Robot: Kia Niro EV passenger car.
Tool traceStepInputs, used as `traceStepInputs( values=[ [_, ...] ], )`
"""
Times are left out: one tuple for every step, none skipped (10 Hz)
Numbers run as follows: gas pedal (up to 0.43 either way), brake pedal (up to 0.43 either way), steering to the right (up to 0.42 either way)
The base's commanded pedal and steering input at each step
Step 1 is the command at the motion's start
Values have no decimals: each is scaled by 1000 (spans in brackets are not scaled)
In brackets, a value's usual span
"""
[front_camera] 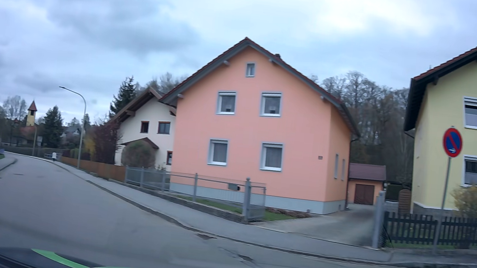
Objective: Follow the waypoints while adhering to traffic rules and regulations
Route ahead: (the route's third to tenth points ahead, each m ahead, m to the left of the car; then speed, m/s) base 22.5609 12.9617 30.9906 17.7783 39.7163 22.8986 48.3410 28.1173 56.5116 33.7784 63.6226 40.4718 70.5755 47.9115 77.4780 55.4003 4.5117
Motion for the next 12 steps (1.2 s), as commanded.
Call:
traceStepInputs(
  values=[
    [311, 0, -580],
    [311, 0, -539],
    [311, 0, -476],
    [311, 0, -416],
    [311, 0, -354],
    [311, 0, -306],
    [311, 0, -254],
    [299, 0, -203],
    [299, 0, -169],
    [287, 0, -127],
    [260, 0, -96],
    [248, 0, -75]
  ],
)
